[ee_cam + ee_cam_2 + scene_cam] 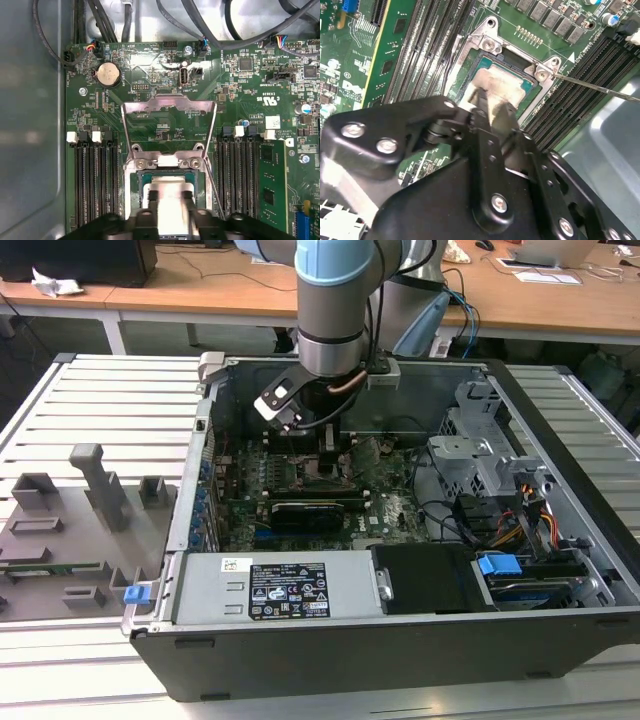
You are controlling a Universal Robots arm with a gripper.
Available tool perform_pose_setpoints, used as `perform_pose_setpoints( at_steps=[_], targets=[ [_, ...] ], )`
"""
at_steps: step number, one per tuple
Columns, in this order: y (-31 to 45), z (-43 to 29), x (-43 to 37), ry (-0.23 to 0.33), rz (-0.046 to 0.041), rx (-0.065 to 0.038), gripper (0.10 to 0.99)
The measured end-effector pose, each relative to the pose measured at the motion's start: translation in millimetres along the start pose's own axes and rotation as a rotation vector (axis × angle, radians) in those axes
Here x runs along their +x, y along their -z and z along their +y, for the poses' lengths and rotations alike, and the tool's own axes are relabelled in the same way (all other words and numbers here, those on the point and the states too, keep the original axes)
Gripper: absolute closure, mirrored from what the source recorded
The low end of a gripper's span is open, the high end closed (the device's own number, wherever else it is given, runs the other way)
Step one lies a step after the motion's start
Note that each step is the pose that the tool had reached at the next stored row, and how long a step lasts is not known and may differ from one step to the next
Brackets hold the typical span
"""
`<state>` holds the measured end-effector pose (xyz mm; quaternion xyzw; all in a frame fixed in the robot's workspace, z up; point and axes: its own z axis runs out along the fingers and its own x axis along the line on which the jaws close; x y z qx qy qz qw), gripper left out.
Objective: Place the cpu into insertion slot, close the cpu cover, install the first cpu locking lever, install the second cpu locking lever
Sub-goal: 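Place the cpu into insertion slot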
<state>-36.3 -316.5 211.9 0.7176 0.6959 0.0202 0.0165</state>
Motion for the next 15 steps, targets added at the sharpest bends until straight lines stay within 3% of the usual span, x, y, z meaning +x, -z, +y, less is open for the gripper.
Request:
perform_pose_setpoints(
  at_steps=[4, 15],
  targets=[
    [0.9, 0.2, 0.0, 0.000, -0.0001, 0.002, 0.980],
    [4.5, 0.4, 0.1, 0.000, 0.0001, 0.002, 0.980]
  ],
)
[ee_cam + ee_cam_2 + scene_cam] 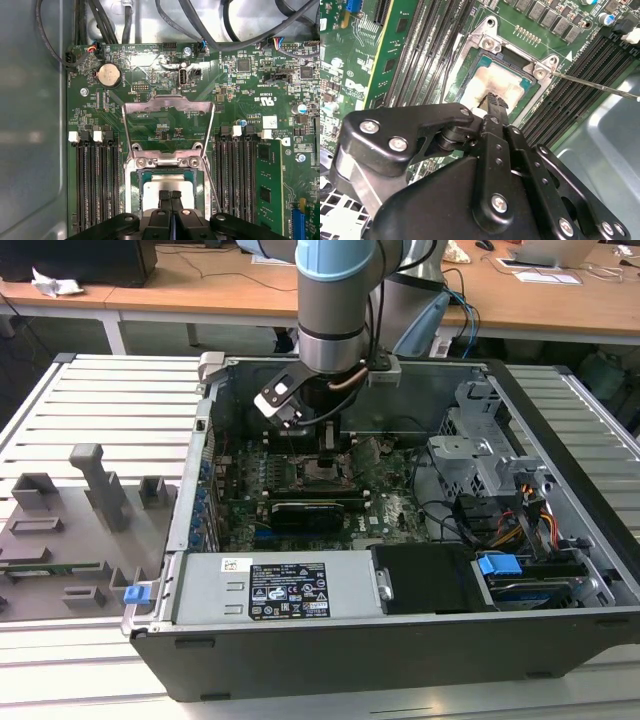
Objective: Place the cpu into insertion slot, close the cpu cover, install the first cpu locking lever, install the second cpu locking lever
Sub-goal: 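Close the cpu cover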
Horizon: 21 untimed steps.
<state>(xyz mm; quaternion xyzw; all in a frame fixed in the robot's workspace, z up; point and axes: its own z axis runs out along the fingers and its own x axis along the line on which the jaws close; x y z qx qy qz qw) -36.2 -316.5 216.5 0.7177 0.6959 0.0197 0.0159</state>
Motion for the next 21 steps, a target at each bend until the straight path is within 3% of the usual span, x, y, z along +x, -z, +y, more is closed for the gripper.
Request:
perform_pose_setpoints(
  at_steps=[13, 21],
  targets=[
    [7.2, 0.3, 0.0, 0.000, 0.0002, 0.000, 0.980],
    [20.1, 0.9, 0.1, 0.000, 0.0002, 0.000, 0.980]
  ],
)
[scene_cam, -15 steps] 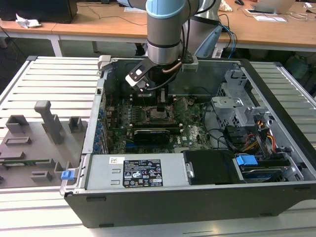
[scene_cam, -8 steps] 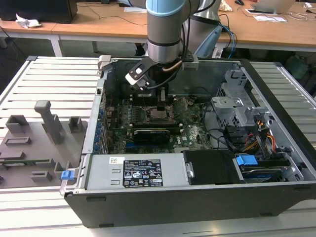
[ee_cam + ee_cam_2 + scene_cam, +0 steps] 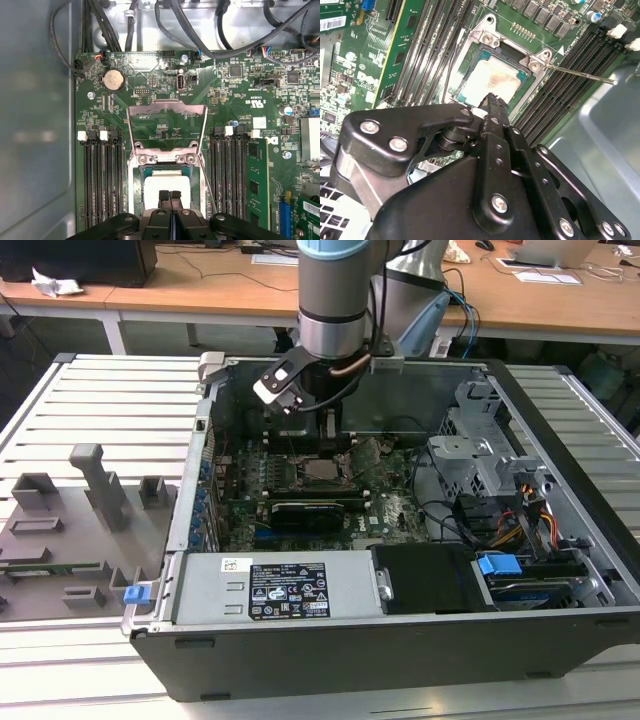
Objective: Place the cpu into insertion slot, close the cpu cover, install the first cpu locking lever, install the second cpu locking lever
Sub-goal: 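Close the cpu cover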
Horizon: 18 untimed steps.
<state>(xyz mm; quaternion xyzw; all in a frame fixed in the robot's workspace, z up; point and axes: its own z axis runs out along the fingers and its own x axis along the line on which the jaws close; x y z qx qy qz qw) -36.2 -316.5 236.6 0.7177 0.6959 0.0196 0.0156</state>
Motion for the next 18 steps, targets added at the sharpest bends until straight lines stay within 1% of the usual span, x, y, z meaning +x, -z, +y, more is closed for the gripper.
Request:
perform_pose_setpoints(
  at_steps=[4, 11, 16, 18],
  targets=[
    [8.1, 0.4, 0.0, 0.000, -0.0001, 0.000, 0.980],
    [16.8, 0.8, 0.1, 0.000, -0.0001, 0.000, 0.980],
    [22.1, 1.1, 0.1, 0.000, 0.0000, 0.000, 0.980],
    [23.2, 1.2, 0.2, 0.000, 0.0002, 0.000, 0.980]
  ],
)
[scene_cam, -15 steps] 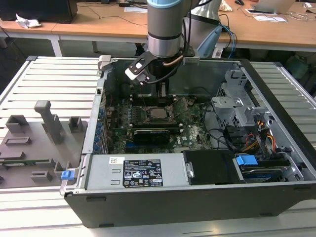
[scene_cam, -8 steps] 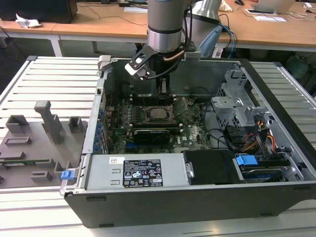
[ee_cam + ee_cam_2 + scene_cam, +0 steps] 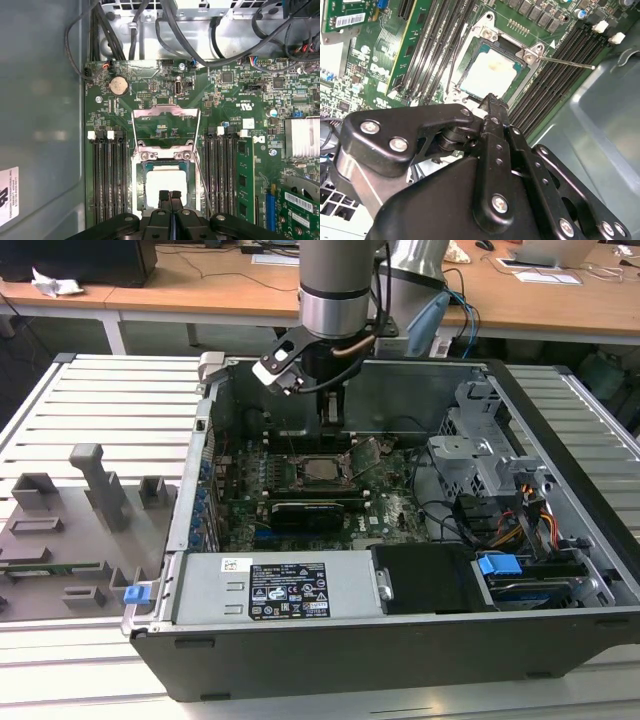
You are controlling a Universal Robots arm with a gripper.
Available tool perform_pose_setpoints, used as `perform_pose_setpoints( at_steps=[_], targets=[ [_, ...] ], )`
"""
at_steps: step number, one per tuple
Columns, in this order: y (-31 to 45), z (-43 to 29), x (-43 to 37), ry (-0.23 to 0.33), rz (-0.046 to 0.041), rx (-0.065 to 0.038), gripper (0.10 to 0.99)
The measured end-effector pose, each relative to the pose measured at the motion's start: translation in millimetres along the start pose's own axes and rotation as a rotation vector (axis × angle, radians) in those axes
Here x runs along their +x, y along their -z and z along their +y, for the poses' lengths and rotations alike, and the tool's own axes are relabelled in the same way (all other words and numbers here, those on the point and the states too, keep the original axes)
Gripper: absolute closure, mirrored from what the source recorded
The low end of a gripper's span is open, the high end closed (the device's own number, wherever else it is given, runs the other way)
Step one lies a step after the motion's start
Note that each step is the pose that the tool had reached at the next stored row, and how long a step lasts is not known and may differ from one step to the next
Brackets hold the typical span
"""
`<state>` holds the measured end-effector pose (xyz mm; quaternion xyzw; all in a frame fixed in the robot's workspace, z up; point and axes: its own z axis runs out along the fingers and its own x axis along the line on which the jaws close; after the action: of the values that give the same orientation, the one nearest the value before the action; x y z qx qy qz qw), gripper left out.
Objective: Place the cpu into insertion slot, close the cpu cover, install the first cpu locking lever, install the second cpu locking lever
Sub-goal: 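Close the cpu cover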
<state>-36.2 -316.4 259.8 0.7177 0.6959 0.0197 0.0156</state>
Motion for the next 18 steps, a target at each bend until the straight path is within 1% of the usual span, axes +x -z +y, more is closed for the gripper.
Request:
perform_pose_setpoints(
  at_steps=[4, 8, 9, 11, 15, 17, 18],
  targets=[
    [0.0, 2.5, 0.1, 0.000, -0.0003, 0.000, 0.980],
    [-0.4, 10.8, 0.3, 0.000, -0.0001, 0.000, 0.980],
    [-0.5, 11.9, 0.3, 0.000, -0.0001, 0.000, 0.980],
    [-0.2, 11.9, 0.4, 0.000, -0.0003, 0.000, 0.980],
    [3.5, 12.1, 0.4, 0.000, -0.0002, 0.000, 0.980],
    [3.4, 13.4, 0.4, 0.000, -0.0001, 0.000, 0.980],
    [3.4, 15.3, 0.5, 0.000, -0.0002, 0.000, 0.980]
  ],
)
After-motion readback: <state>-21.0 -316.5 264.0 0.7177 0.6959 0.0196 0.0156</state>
